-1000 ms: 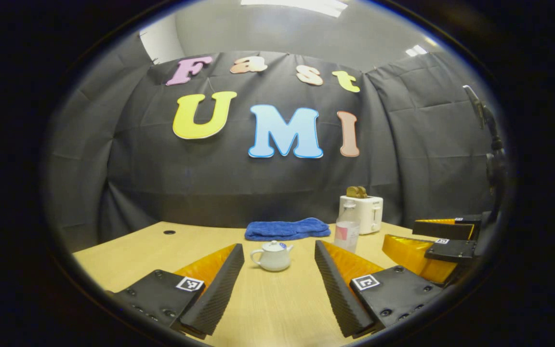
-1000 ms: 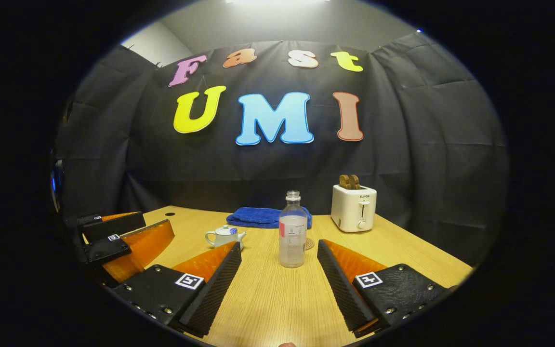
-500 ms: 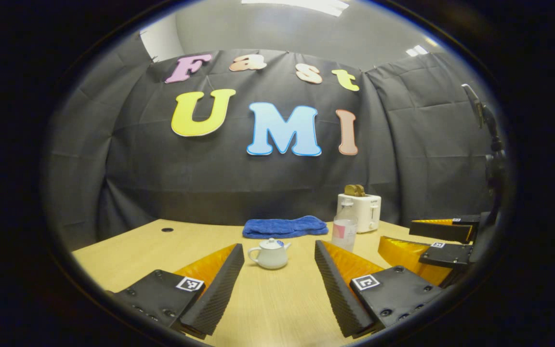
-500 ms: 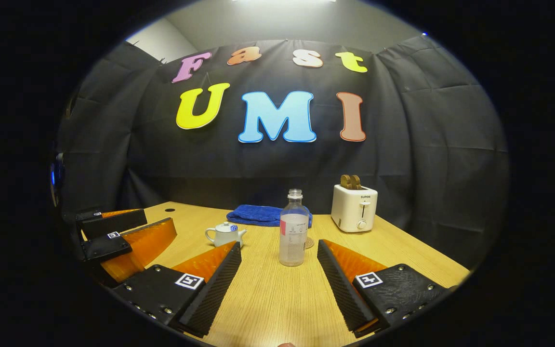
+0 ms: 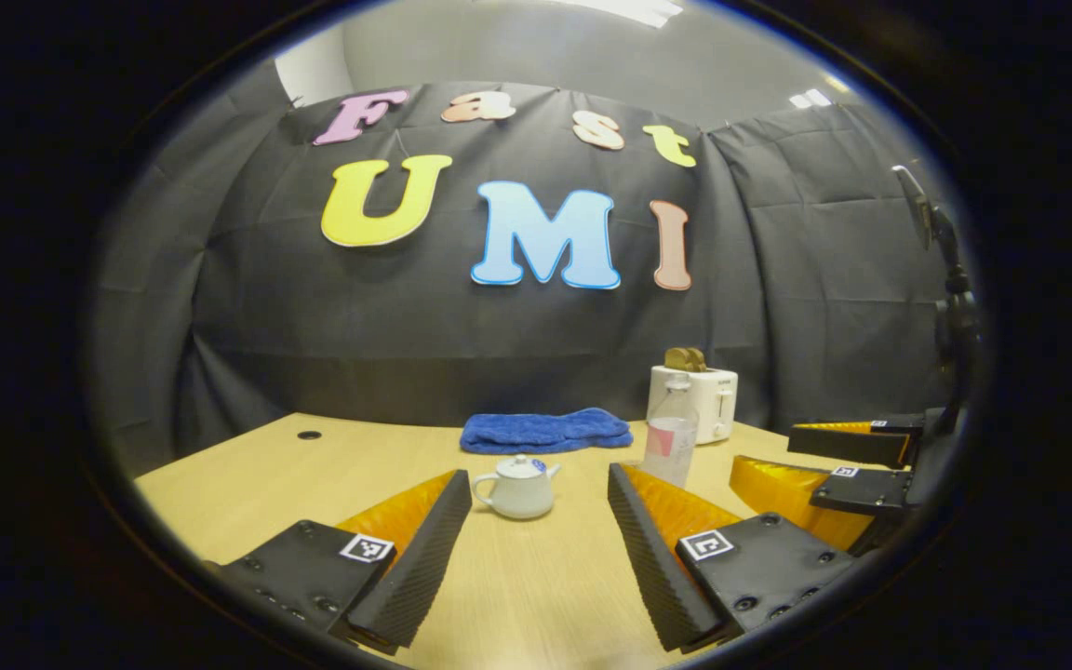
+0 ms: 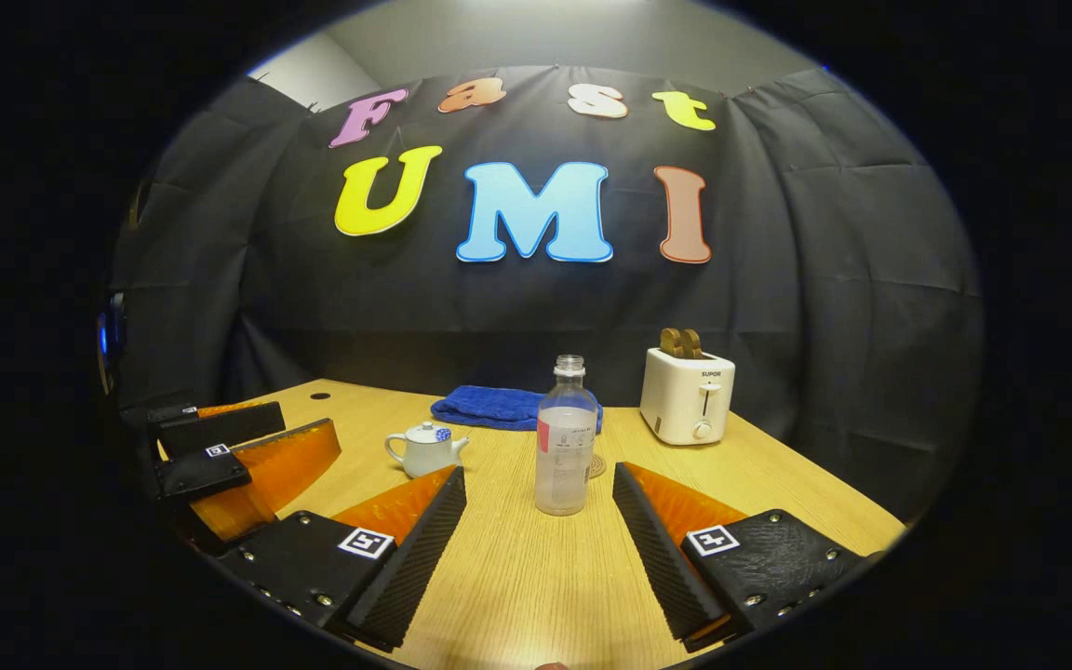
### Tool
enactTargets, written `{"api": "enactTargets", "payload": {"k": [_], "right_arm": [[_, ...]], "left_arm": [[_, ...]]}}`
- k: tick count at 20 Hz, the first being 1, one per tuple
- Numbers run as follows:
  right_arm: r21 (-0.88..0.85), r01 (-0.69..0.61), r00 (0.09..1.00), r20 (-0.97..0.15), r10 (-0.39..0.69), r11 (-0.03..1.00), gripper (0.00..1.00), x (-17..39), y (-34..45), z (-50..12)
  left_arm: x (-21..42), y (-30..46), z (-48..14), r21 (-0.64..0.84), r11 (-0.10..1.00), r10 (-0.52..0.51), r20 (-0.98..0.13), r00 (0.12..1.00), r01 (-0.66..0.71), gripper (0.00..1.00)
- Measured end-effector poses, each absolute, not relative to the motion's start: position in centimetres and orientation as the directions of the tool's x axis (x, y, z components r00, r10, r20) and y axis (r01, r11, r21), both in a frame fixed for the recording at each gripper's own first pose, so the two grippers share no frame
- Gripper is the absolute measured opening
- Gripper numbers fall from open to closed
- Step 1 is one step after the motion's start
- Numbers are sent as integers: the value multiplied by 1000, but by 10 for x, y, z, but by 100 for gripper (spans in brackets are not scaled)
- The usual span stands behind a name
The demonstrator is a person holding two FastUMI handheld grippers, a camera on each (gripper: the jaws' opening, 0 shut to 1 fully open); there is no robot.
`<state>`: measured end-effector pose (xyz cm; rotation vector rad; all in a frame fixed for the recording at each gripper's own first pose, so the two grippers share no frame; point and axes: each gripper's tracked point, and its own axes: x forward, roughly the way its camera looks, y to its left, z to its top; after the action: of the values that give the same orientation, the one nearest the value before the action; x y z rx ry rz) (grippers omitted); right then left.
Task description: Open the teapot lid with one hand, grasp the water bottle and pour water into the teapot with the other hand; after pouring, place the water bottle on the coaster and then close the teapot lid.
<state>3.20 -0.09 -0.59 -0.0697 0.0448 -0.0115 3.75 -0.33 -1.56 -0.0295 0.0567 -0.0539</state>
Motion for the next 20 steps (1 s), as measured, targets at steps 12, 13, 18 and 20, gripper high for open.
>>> {"api": "enactTargets", "payload": {"k": [12,13,18,20], "right_arm": [[-58,77,989,-119,-84,995,98,115,-21,-12],[-57,85,988,-122,-91,995,99,122,-23,-12],[-32,77,982,-169,-82,996,99,152,-26,-31],[-11,69,982,-177,-69,998,99,160,-27,-35]], "left_arm": [[145,-7,-35,-21,987,-162,-102,981,161,96],[154,-6,-38,-26,987,-163,-108,981,161,96],[191,-6,-48,-21,984,-177,-117,977,176,96],[205,-6,-54,-8,983,-186,-123,975,186,96]]}}
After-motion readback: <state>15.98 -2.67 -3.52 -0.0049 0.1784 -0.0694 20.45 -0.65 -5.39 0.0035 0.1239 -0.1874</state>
